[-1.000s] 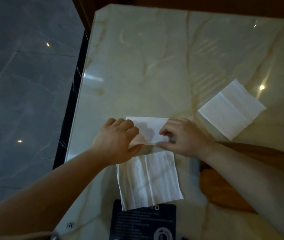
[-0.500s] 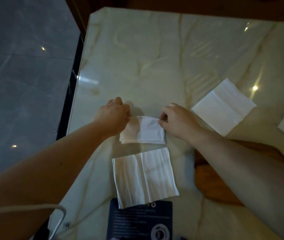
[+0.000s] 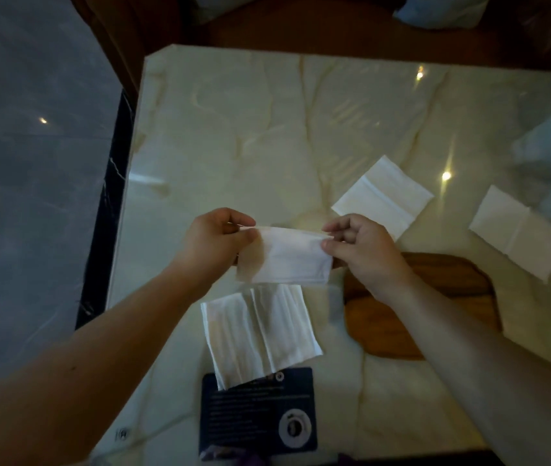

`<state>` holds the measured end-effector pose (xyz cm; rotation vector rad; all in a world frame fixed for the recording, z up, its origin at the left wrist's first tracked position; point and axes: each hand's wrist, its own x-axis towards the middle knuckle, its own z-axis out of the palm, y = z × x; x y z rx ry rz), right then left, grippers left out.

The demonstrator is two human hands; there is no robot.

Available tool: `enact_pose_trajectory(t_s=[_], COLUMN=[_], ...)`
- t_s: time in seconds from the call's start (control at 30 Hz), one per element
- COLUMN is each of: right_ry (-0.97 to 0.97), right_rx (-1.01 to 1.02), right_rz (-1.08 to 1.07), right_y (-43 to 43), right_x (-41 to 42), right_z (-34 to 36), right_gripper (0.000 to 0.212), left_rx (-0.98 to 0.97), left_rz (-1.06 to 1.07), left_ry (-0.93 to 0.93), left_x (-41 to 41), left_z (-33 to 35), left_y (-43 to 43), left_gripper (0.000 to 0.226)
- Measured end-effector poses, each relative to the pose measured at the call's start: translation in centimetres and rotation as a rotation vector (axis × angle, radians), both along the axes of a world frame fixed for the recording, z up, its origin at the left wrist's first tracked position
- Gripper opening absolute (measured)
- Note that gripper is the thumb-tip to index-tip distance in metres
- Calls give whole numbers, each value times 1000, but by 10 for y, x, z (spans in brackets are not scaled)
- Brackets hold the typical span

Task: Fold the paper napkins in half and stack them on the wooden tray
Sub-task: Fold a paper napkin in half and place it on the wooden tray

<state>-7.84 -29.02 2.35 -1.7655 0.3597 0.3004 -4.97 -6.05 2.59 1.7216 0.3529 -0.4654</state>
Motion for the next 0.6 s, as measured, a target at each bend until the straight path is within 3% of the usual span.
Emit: enact_pose_trajectory(t_s=[0.17, 0.3, 0.6], right_ry=[71, 219, 249], right_rx=[77, 211, 86], right_rz=[-118, -144, -63], right_y=[-38, -73, -163], right_x=[-31, -54, -82], right_z=[5, 3, -11], right_gripper=[19, 8, 11], left_rx=[-110, -70, 109], left_rz=[36, 20, -70], left_ry=[106, 129, 147], left_x=[-26, -45, -77], left_z=[10, 10, -3], left_y=[-42, -78, -169], left_gripper=[8, 5, 4])
